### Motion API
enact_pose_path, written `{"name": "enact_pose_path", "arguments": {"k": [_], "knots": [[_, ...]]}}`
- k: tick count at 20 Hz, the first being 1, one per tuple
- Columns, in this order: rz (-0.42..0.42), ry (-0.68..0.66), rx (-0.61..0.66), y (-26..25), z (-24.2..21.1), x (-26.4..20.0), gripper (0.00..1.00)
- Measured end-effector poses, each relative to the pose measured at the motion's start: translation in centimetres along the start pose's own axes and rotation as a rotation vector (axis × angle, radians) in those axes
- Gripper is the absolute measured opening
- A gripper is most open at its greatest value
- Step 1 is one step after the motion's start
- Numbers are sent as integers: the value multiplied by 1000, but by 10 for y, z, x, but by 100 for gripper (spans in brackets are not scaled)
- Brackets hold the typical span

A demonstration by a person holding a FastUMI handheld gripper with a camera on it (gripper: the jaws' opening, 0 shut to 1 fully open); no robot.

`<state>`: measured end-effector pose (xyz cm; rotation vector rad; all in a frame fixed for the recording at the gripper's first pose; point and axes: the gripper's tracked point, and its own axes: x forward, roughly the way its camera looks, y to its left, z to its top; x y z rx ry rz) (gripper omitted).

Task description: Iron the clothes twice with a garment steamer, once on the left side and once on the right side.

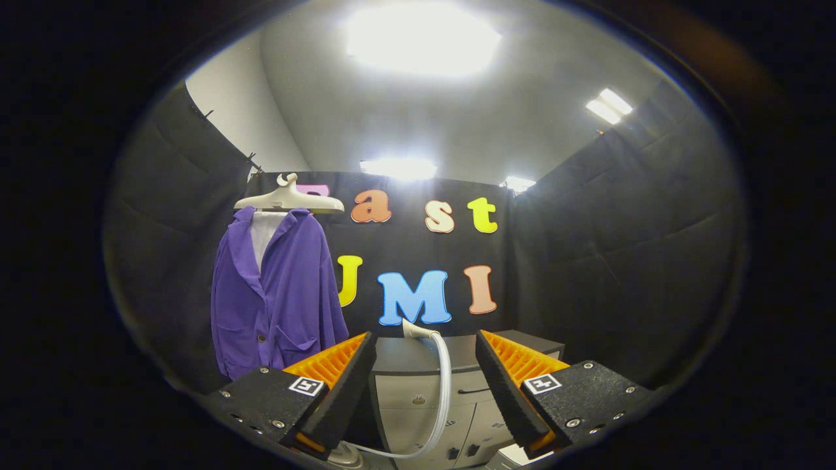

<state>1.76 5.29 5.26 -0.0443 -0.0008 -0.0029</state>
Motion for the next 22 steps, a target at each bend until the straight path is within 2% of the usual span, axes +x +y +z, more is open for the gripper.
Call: {"name": "enact_pose_path", "arguments": {"k": [3,8,16,22], "knots": [[7,-13,-1,2,17,19,95],[71,-17,24,5,35,69,95],[143,20,58,-20,52,181,94],[207,63,103,-36,47,258,94]]}}
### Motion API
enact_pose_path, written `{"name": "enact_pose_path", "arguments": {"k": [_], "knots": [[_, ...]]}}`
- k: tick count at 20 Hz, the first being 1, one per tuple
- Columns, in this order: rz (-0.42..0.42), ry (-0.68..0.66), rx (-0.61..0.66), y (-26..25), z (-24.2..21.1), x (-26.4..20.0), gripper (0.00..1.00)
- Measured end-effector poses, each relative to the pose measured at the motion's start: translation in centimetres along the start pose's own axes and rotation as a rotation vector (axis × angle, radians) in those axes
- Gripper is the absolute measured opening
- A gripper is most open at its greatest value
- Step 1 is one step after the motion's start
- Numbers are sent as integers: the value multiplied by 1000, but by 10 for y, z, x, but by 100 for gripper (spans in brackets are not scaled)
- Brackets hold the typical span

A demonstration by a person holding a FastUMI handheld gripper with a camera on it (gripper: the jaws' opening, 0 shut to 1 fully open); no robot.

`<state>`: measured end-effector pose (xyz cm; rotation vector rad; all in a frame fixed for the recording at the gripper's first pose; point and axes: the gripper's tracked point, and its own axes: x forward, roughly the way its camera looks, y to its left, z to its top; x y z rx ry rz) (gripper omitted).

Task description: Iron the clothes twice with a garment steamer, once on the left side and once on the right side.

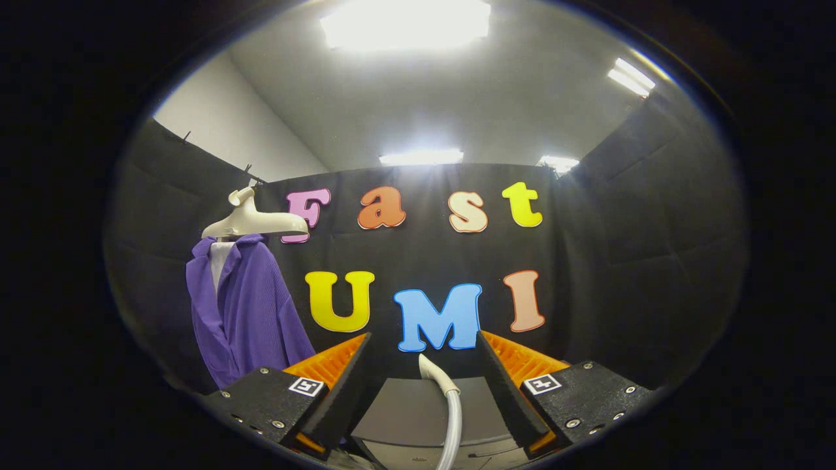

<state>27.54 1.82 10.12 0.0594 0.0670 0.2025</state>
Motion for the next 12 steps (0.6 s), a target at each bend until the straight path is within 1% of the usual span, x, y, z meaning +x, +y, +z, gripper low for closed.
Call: {"name": "enact_pose_path", "arguments": {"k": [2,6,12], "knots": [[6,29,22,-13,-5,25,95],[-14,59,74,-39,-16,73,94],[15,190,175,-57,-71,142,94]]}}
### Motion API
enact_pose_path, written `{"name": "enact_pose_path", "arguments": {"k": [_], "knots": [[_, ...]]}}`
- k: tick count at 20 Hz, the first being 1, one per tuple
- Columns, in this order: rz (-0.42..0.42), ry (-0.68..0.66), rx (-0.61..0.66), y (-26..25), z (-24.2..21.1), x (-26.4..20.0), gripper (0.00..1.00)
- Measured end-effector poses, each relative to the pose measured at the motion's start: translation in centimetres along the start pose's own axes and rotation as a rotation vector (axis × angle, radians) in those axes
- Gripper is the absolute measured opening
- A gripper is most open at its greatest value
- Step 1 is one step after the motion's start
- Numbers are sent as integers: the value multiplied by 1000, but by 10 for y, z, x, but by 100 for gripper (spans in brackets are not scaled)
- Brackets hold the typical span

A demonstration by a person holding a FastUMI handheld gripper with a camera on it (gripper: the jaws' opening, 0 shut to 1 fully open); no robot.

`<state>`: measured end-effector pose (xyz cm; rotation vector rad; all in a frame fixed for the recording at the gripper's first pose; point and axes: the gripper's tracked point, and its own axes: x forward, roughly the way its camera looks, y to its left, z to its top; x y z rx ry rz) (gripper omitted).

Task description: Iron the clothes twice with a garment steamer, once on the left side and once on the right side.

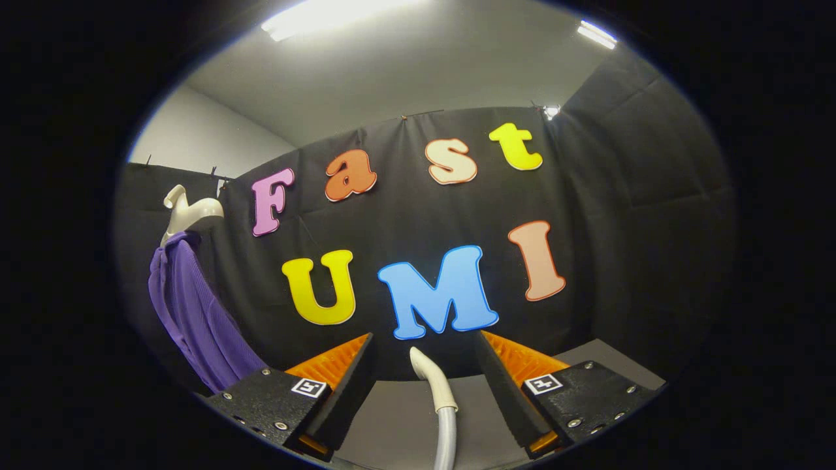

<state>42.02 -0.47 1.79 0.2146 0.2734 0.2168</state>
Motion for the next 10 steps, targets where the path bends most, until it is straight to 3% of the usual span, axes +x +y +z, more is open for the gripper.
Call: {"name": "enact_pose_path", "arguments": {"k": [10], "knots": [[33,331,63,-23,-94,90,94]]}}
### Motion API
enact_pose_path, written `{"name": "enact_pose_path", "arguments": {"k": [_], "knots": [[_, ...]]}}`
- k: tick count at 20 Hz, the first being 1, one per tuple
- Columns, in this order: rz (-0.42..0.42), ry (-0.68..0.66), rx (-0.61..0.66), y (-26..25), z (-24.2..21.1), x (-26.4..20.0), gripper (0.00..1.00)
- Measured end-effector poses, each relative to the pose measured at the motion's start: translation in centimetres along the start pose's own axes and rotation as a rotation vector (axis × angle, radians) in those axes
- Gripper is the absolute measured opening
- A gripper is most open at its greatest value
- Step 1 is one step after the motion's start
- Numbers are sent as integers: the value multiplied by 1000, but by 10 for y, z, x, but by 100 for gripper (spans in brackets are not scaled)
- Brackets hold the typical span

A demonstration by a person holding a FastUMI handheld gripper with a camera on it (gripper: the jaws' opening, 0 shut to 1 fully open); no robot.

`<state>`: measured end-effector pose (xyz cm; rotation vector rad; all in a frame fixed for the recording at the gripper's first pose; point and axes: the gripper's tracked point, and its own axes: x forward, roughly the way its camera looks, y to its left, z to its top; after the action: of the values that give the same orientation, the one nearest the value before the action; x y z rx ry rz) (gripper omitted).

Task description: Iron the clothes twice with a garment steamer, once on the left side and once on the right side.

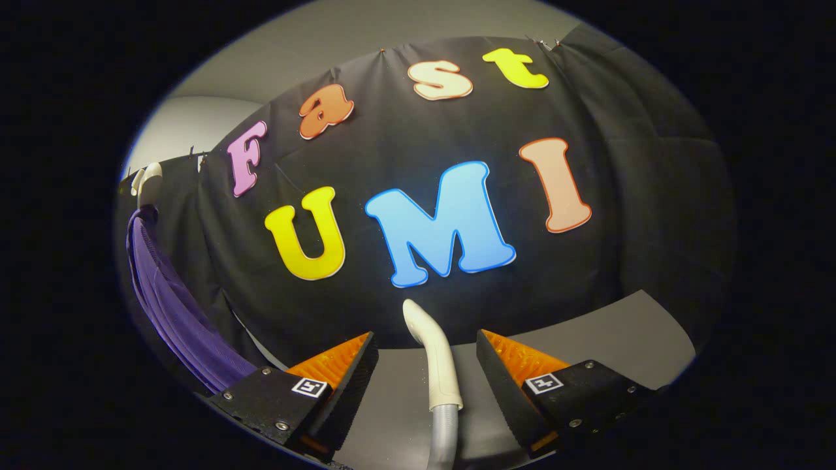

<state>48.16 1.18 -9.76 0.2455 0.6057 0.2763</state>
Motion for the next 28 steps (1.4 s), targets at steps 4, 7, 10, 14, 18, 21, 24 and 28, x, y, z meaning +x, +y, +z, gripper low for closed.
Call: {"name": "enact_pose_path", "arguments": {"k": [4,7,10,14,18,21,24,28], "knots": [[-15,116,-3,-12,-21,25,93],[-12,193,11,-15,-39,41,93],[3,286,25,-17,-59,53,93],[23,367,86,-16,-77,68,91],[64,430,186,-9,-86,69,71],[99,500,240,-7,-102,71,59],[132,527,297,-7,-107,69,43],[157,461,301,-3,-89,60,38]]}}
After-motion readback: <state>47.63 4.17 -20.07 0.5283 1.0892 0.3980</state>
